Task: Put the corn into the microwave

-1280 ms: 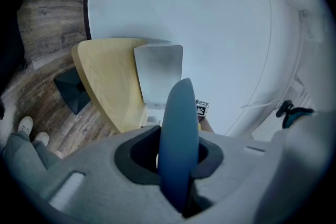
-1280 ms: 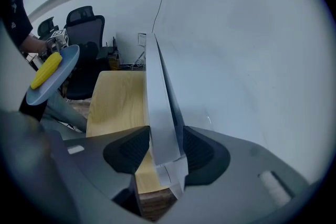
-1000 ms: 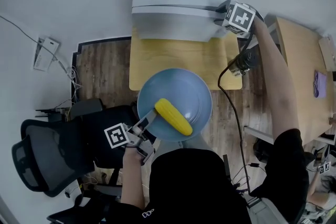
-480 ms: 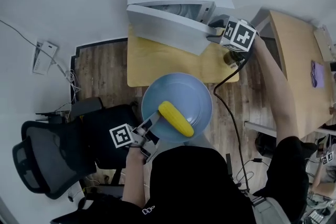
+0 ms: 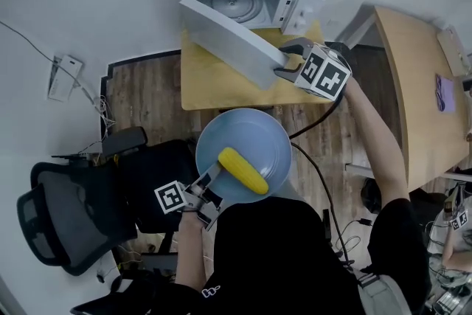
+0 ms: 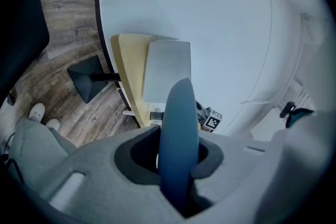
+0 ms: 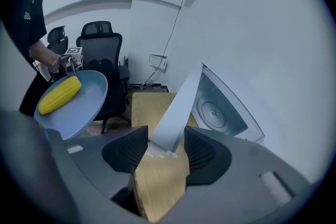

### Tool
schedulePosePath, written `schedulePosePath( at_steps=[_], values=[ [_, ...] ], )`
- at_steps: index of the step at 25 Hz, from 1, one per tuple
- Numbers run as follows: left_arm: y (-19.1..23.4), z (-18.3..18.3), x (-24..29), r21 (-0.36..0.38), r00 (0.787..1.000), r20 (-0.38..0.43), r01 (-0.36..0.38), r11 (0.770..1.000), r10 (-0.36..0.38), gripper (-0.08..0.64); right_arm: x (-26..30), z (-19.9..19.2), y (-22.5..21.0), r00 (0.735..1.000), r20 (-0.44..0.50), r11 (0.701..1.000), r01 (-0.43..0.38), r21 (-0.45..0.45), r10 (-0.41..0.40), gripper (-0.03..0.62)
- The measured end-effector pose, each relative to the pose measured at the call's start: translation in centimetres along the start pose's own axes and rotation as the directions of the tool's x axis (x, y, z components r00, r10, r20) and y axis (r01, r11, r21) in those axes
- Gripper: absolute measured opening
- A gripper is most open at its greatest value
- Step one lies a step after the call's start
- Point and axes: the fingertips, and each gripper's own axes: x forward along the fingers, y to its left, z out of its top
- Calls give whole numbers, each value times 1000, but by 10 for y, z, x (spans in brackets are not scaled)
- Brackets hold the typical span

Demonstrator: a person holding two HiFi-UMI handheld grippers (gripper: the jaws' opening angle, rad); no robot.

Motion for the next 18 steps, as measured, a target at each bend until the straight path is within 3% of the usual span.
schedulePosePath(
  at_steps=[10,18],
  values=[
    [12,-5,-46,-13,997,80,-10,1000,11,79,6,40,58,983,179,995,-60,83,45,238],
    [22,-3,-71,-20,992,122,-24,1000,26,80,17,82,103,936,305,983,-181,-17,177,218]
  ],
)
